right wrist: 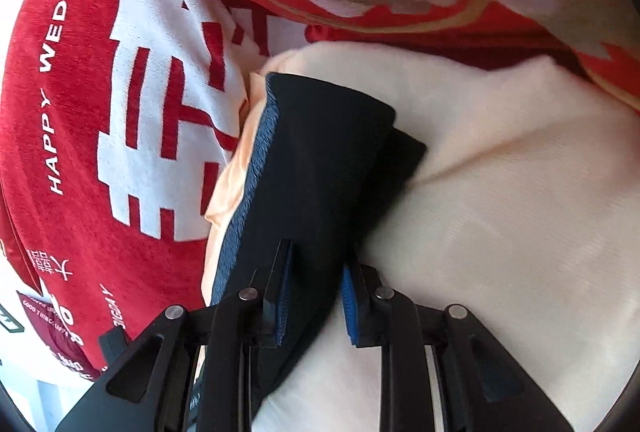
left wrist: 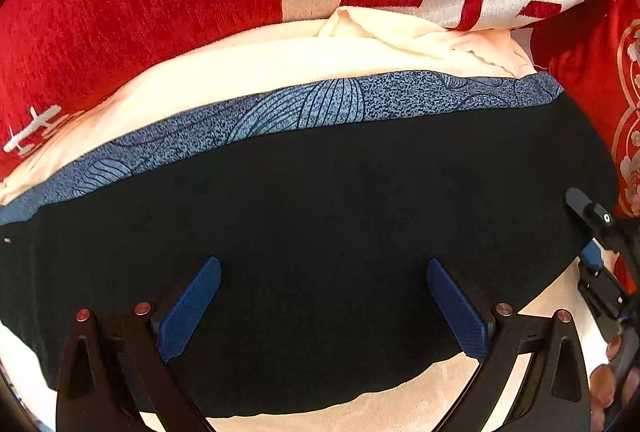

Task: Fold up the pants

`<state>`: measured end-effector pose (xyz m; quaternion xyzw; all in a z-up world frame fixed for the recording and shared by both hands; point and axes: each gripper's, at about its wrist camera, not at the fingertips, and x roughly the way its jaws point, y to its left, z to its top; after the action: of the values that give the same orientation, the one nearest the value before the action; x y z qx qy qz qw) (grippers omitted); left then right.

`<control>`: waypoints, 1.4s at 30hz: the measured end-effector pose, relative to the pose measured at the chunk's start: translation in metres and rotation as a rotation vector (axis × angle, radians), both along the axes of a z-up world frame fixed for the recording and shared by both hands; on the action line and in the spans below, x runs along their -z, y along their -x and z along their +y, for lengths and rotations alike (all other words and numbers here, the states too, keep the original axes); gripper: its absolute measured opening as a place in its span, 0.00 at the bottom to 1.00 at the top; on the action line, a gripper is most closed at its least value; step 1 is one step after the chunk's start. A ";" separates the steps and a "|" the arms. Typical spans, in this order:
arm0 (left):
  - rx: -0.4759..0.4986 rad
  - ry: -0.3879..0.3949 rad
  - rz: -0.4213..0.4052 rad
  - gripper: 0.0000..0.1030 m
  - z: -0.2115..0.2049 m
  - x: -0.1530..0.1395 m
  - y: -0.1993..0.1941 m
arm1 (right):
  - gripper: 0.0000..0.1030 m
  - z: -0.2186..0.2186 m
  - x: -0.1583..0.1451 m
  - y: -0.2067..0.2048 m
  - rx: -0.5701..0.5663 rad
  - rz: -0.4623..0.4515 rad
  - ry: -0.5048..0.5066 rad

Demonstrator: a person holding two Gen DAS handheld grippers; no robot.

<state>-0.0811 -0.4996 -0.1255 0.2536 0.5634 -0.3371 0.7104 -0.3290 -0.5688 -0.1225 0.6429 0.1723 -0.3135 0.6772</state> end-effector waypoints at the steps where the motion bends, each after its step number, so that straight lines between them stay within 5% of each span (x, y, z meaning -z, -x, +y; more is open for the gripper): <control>1: -0.009 -0.004 -0.013 0.92 -0.004 -0.005 -0.001 | 0.26 -0.003 -0.001 -0.003 -0.005 0.004 -0.012; 2: -0.012 0.014 -0.028 0.85 -0.004 -0.013 -0.003 | 0.22 -0.006 -0.002 -0.005 -0.011 0.012 -0.028; 6: 0.021 0.064 -0.084 0.85 -0.011 -0.032 -0.005 | 0.15 -0.012 -0.034 -0.012 -0.087 -0.026 0.039; 9: 0.080 0.043 0.005 0.85 -0.019 -0.007 0.008 | 0.14 -0.009 -0.064 -0.021 -0.150 -0.037 0.118; 12: 0.113 0.062 -0.064 0.85 -0.017 0.005 0.024 | 0.14 -0.004 -0.081 -0.038 -0.225 -0.001 0.178; 19: 0.065 0.127 -0.002 0.85 -0.004 -0.002 0.013 | 0.14 0.006 -0.106 -0.072 -0.348 0.115 0.305; 30: -0.120 0.147 -0.051 0.85 0.120 -0.049 -0.061 | 0.14 0.096 -0.166 -0.154 -0.703 0.241 0.595; 37: -0.300 0.003 -0.097 0.85 0.239 -0.035 -0.127 | 0.14 0.197 -0.135 -0.234 -0.946 0.320 0.646; 42: -0.366 -0.023 -0.078 0.85 0.290 -0.029 -0.148 | 0.15 0.273 -0.065 -0.286 -1.137 0.543 0.704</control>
<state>0.0670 -0.2094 -0.0967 0.1680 0.5758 -0.1859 0.7783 -0.0430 -0.2954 -0.0571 0.0970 0.5312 -0.0983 0.8359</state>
